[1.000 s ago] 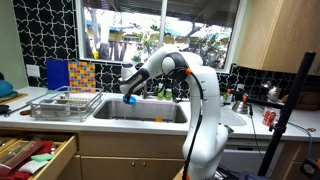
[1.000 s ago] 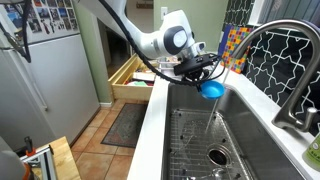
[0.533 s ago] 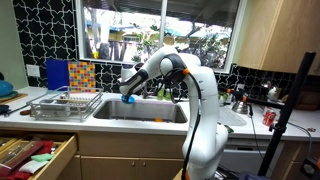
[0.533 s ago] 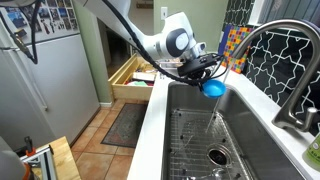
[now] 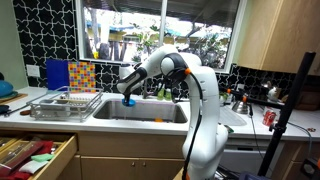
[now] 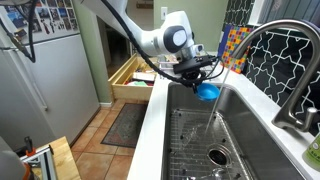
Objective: Open the tap, pick up the blue bowl and fetch some water, put the blue bowl back on the kitchen counter in front of the sink
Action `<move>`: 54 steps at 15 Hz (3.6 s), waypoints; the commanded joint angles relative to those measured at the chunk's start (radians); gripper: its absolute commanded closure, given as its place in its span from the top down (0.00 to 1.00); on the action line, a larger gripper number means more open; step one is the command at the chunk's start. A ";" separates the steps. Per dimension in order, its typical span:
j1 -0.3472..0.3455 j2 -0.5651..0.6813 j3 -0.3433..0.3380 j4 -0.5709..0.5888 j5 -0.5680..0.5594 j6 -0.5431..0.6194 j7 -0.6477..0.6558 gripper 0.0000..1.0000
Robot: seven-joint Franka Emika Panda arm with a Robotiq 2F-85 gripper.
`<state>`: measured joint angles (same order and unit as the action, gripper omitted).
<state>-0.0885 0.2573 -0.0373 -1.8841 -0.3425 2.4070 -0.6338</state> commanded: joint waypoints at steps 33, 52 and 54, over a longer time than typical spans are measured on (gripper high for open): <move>0.174 -0.154 0.099 -0.148 0.150 -0.452 0.902 0.01; 0.157 -0.207 0.084 -0.139 0.186 -0.404 0.888 0.97; 0.144 -0.251 0.070 -0.119 0.175 -0.446 0.891 1.00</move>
<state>0.0744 0.0798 0.0488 -2.0068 -0.1851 2.0055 0.2727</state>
